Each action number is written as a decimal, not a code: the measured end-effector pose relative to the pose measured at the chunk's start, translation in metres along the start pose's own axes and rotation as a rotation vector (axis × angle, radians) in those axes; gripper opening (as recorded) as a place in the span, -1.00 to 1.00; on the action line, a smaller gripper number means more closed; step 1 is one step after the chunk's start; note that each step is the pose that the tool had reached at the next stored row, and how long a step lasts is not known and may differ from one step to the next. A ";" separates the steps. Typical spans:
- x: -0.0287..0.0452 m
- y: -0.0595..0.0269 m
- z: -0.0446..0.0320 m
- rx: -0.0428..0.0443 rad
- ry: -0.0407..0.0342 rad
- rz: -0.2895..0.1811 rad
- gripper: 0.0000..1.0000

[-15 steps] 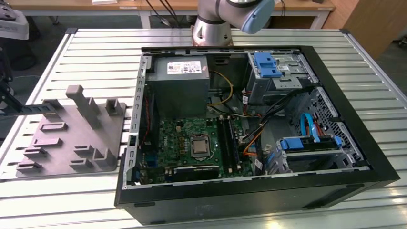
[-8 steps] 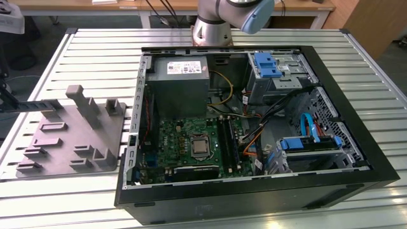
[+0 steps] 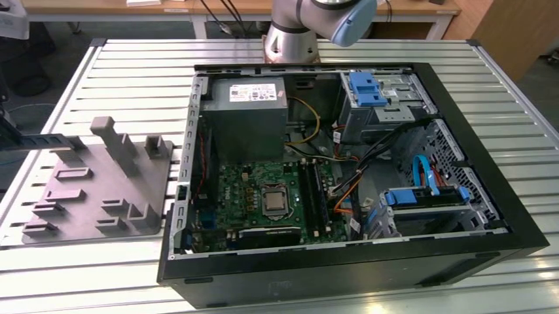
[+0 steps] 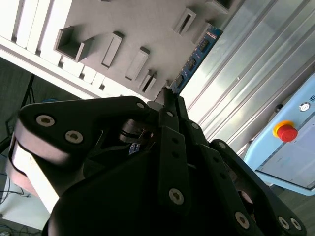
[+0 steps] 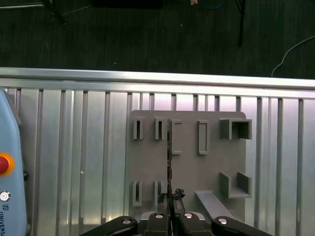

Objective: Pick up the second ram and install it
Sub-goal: 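Pick up the second ram and move it above second insertion slot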

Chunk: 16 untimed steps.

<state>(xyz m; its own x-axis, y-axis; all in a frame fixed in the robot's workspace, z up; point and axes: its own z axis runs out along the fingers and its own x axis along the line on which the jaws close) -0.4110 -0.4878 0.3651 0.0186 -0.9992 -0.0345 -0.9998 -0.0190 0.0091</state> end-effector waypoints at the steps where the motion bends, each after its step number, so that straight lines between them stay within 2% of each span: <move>1: -0.0001 0.0000 -0.0010 -0.0001 0.0001 0.000 -0.73; 16: -0.0007 0.0001 -0.0136 -0.0001 0.0001 0.000 -0.73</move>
<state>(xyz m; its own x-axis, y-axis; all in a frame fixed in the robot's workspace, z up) -0.4110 -0.4876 0.3788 0.0186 -0.9992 -0.0344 -0.9998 -0.0190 0.0091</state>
